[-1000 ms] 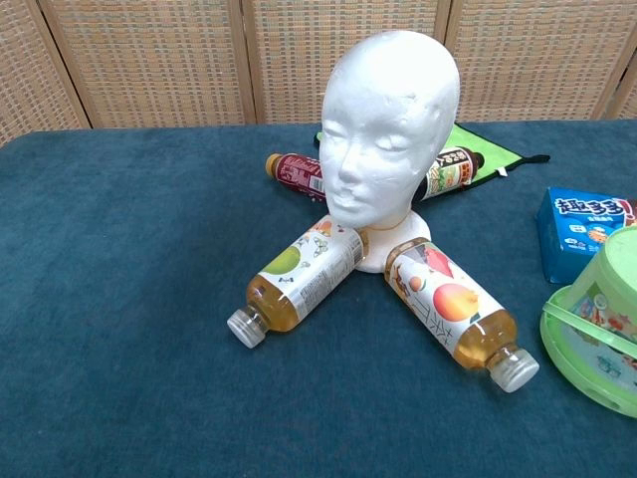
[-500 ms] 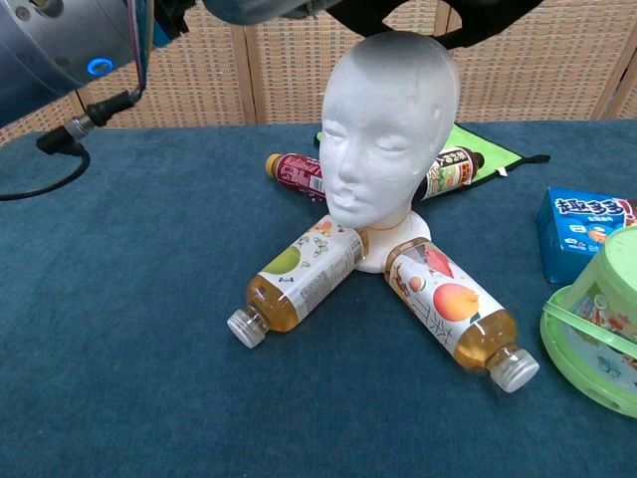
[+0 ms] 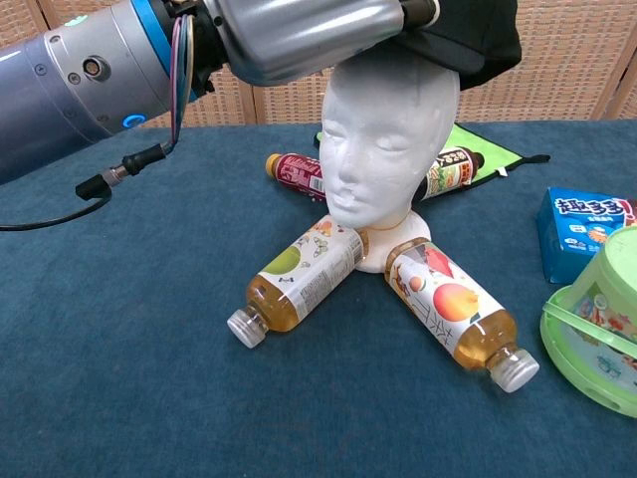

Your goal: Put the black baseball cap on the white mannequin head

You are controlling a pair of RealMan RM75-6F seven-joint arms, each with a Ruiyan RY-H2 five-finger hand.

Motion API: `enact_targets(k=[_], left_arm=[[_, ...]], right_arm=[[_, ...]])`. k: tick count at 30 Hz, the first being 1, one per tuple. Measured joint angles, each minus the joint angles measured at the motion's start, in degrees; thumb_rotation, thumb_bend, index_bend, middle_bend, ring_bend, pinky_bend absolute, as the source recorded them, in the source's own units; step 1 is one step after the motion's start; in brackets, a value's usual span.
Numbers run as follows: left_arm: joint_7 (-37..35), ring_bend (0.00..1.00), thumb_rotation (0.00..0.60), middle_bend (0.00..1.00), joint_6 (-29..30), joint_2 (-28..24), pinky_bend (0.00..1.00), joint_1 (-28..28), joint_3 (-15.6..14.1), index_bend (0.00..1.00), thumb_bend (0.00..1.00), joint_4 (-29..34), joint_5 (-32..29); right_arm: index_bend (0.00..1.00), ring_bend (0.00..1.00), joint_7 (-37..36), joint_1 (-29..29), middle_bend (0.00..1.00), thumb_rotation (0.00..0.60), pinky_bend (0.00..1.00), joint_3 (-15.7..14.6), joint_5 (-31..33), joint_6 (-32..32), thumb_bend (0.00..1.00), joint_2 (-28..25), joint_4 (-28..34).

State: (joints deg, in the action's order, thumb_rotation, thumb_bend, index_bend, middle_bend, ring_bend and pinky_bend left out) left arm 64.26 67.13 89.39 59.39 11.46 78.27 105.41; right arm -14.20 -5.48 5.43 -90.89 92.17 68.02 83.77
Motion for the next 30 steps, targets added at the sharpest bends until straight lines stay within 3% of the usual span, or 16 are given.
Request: enact_targets(k=[22,30], left_arm=[[1.7,0.86,0.6,0.91,-1.8,0.7,0.72,-0.7,-0.9,0.81,0.47,-0.1,0.0],[1.8,0.85,0.6,0.9,-1.4,0.6,0.72,-1.2,-0.9,0.74,0.37,-0.1,0.2]], right_arm=[[0.0,0.0,-0.5,0.1,0.0,0.6,0.0,0.1,0.0,0.2,0.05,-0.1,-0.1],[0.0,0.0,-0.2,0.1,0.0,0.6,0.0,0.1,0.0,0.1,0.05,-0.1,0.0]])
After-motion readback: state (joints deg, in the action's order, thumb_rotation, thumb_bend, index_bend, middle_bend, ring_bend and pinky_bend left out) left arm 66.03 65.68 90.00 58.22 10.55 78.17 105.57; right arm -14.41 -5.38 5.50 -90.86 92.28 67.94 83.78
